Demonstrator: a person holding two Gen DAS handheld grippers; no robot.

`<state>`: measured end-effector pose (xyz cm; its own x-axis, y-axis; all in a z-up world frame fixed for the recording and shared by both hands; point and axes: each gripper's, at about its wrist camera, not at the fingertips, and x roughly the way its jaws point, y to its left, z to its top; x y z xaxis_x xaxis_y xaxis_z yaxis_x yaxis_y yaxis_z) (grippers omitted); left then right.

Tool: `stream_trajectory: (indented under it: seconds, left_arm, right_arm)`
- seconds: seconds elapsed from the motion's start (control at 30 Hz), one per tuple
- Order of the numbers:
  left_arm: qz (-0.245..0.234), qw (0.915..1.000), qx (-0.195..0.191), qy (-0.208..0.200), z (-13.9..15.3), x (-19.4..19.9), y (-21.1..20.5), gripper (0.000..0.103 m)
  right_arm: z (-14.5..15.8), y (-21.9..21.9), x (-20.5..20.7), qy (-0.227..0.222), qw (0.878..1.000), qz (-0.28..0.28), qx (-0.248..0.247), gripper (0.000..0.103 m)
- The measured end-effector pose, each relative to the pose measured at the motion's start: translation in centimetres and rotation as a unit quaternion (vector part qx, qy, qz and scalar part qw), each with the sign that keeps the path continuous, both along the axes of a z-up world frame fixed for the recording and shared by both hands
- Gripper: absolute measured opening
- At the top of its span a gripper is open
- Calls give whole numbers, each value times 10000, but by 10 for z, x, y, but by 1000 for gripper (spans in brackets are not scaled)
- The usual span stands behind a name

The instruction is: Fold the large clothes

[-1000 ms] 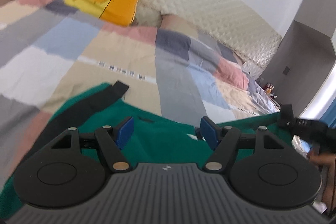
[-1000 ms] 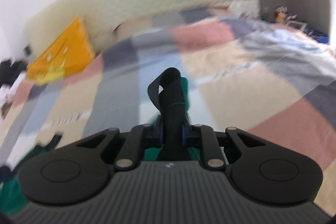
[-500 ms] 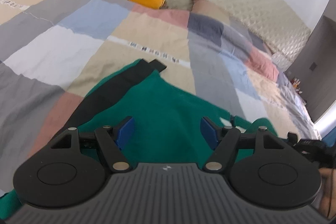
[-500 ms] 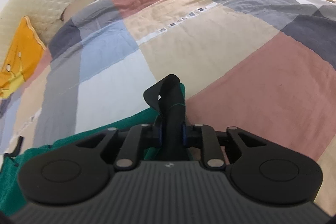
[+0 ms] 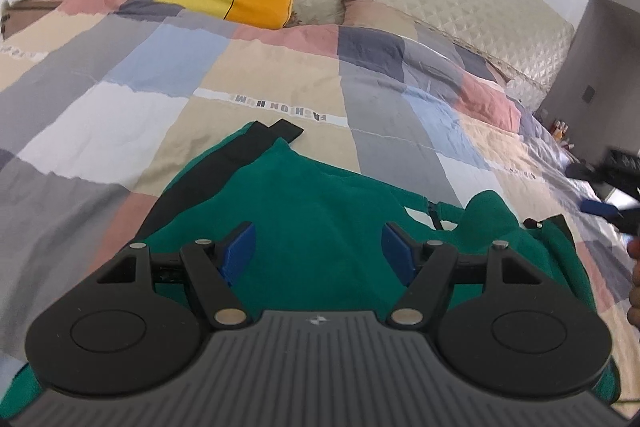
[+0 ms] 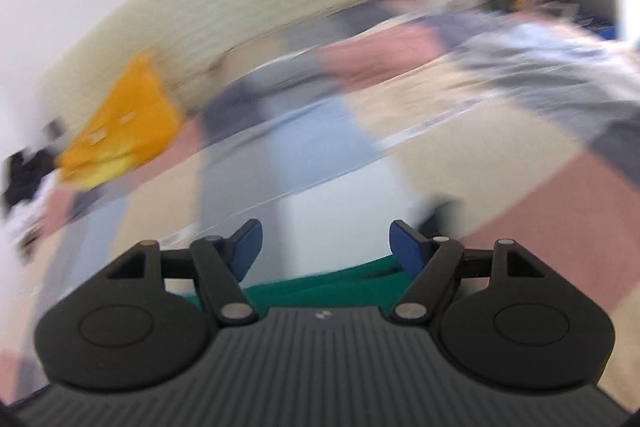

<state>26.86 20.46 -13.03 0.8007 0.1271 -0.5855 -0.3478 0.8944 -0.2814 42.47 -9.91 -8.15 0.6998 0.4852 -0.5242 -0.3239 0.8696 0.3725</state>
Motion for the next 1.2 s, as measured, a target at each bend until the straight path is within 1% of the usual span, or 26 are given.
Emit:
stream_trajectory:
  seconds: [0.07, 0.1, 0.13, 0.17, 0.23, 0.27, 0.3, 0.33, 0.37, 0.4, 0.47, 0.5, 0.57, 0.63, 0.7, 0.77, 0.83, 0.87, 0.93, 1.0, 1.07, 1.13, 1.2]
  left_arm:
    - [-3, 10000, 1, -5, -1, 0, 1, 74]
    - [0, 10000, -36, -6, -2, 0, 2, 74]
    - [18, 9999, -106, 3, -4, 0, 4, 74]
    - [41, 9998, -186, 24, -6, 0, 7, 74]
    - [81, 9990, -430, 69, -12, 2, 13, 74]
    - [89, 9985, -528, 79, -13, 2, 16, 74]
    - [87, 9982, -595, 80, -14, 2, 19, 74]
    - [107, 9979, -633, 68, -14, 1, 22, 74]
    - [139, 9977, -662, 47, -13, 1, 25, 74]
    - [152, 9974, -698, 25, -13, 0, 28, 74]
    - [164, 9963, -849, -15, -14, -2, 33, 74]
    - [173, 9952, -960, -49, -15, -3, 36, 74]
    - [185, 9937, -1095, -157, -13, -6, 39, 74]
    - [200, 9929, -1134, -301, -9, -10, 39, 74]
    - [228, 9918, -1168, -462, -5, -13, 40, 74]
    - [282, 9913, -1162, -545, -2, -15, 41, 74]
    - [262, 9915, -1156, -540, -1, -15, 42, 74]
    - [261, 9919, -1132, -505, -1, -15, 41, 74]
    - [261, 9942, -961, -398, -2, -12, 39, 74]
    - [232, 9964, -761, -295, -3, -10, 35, 74]
    - [204, 9975, -647, -197, -5, -8, 33, 74]
    - [192, 9982, -560, -89, -8, -6, 32, 74]
    - [116, 9984, -550, 58, -13, -2, 31, 74]
  right_arm:
    - [-6, 30, 7, 390, 9973, 621, -7, 71]
    - [-10, 46, 10, 550, 9955, 761, -134, 71]
    - [-15, 60, 13, 655, 9937, 841, -354, 71]
    - [-23, 77, 18, 756, 9903, 939, -688, 71]
    - [-37, 99, 28, 932, 9844, 828, -1244, 70]
    - [-46, 107, 33, 1080, 9794, 851, -1481, 70]
    - [-55, 113, 38, 1251, 9729, 995, -1670, 64]
    - [-60, 116, 41, 1365, 9699, 1051, -1720, 49]
    - [-64, 115, 45, 1475, 9683, 1007, -1746, 36]
    - [-62, 113, 48, 1502, 9685, 990, -1721, 15]
    - [-48, 105, 48, 1260, 9783, 951, -1344, 14]
    - [-34, 101, 44, 928, 9848, 968, -1103, 13]
    - [-13, 103, 37, 472, 9901, 937, -929, 12]
    - [7, 98, 31, 30, 9941, 906, -591, 12]
    - [16, 95, 30, -259, 9959, 752, -436, 12]
    - [14, 99, 41, -259, 9963, 658, -487, 12]
    - [-2, 107, 53, -291, 9947, 536, -832, 12]
    - [-15, 112, 62, -166, 9937, 498, -986, 12]
    - [-42, 119, 77, 141, 9919, 460, -1179, 12]
    - [-65, 128, 83, 326, 9880, 506, -1422, 12]
    - [-86, 135, 86, 502, 9836, 551, -1641, 12]
    - [-94, 134, 77, 576, 9831, 543, -1652, 14]
    - [-94, 130, 76, 558, 9848, 545, -1550, 16]
